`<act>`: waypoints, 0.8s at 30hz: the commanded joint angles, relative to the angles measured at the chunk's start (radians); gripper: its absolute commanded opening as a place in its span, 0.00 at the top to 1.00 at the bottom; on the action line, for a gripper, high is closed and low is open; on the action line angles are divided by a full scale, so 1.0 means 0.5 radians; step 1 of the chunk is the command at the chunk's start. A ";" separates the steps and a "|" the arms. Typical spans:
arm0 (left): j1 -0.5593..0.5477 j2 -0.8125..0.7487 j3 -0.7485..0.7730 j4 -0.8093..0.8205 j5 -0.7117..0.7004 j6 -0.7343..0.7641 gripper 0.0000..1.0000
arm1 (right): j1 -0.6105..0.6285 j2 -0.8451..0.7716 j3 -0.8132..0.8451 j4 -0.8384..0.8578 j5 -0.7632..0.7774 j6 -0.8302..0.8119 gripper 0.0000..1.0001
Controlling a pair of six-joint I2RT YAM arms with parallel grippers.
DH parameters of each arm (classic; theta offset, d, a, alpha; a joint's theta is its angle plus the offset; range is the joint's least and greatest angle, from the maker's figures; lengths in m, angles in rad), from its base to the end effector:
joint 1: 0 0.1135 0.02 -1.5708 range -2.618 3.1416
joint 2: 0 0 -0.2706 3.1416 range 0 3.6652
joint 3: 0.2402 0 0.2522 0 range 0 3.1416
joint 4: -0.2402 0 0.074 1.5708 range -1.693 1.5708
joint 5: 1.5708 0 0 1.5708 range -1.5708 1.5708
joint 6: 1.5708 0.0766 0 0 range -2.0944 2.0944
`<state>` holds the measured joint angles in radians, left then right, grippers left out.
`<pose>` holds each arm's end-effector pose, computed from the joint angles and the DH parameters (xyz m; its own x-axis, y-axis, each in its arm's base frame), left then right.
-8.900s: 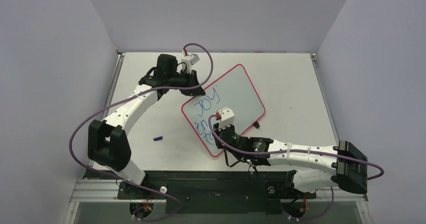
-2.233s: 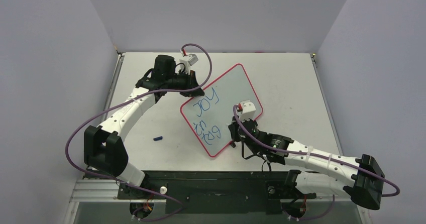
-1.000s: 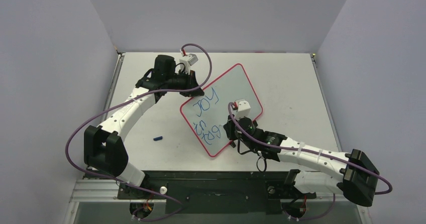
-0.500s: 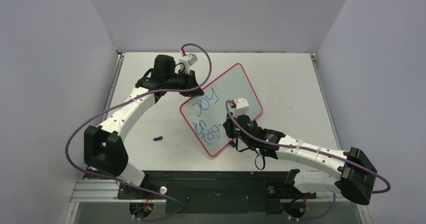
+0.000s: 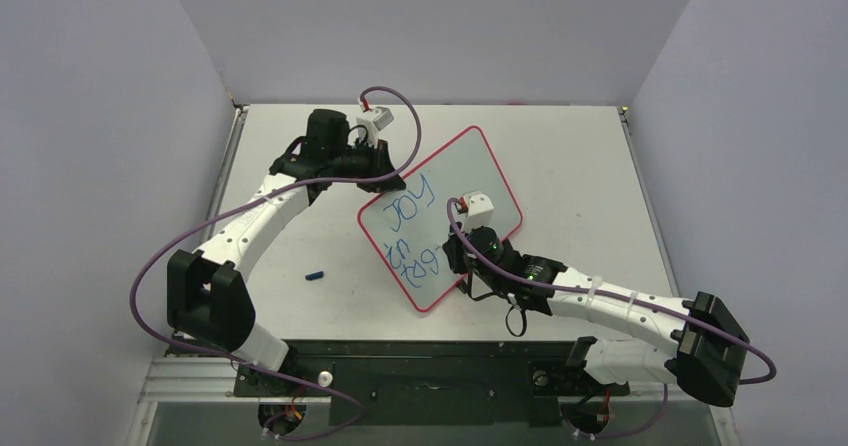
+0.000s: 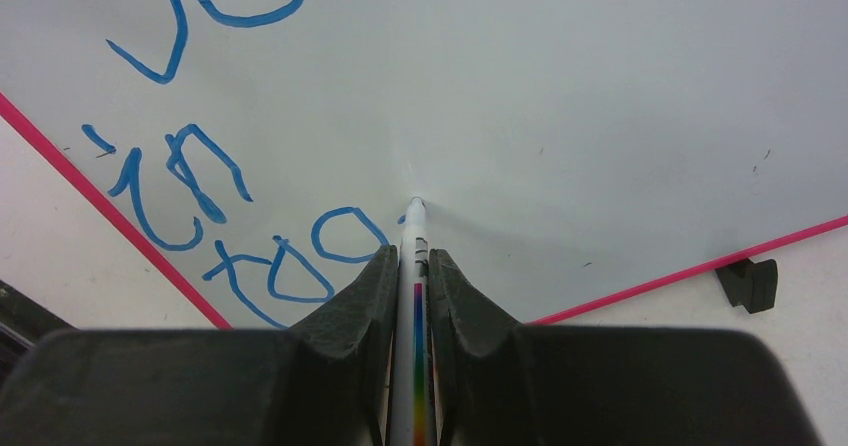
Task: Write a sentence on the whiteboard
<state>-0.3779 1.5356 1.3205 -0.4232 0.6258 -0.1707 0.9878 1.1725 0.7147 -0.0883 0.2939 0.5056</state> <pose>0.3291 -0.1789 0.3092 -0.6708 0.1182 -0.7322 0.6315 0.6086 -0.4804 0.1766 0.2275 0.2320 -0.5711 -0.0240 -0.8205 -0.4413 0.8518 0.2823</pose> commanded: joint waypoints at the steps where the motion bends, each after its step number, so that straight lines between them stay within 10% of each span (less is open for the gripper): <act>1: -0.002 -0.029 0.040 0.095 -0.030 0.090 1.00 | 0.019 0.035 0.057 0.102 -0.068 0.002 1.00; 24: -0.002 -0.031 0.040 0.095 -0.033 0.091 1.00 | 0.130 -0.034 -0.172 0.092 0.070 0.127 1.00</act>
<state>-0.3779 1.5356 1.3205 -0.4244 0.6220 -0.1692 1.0447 1.1610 0.6727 -0.0383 0.3130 0.5404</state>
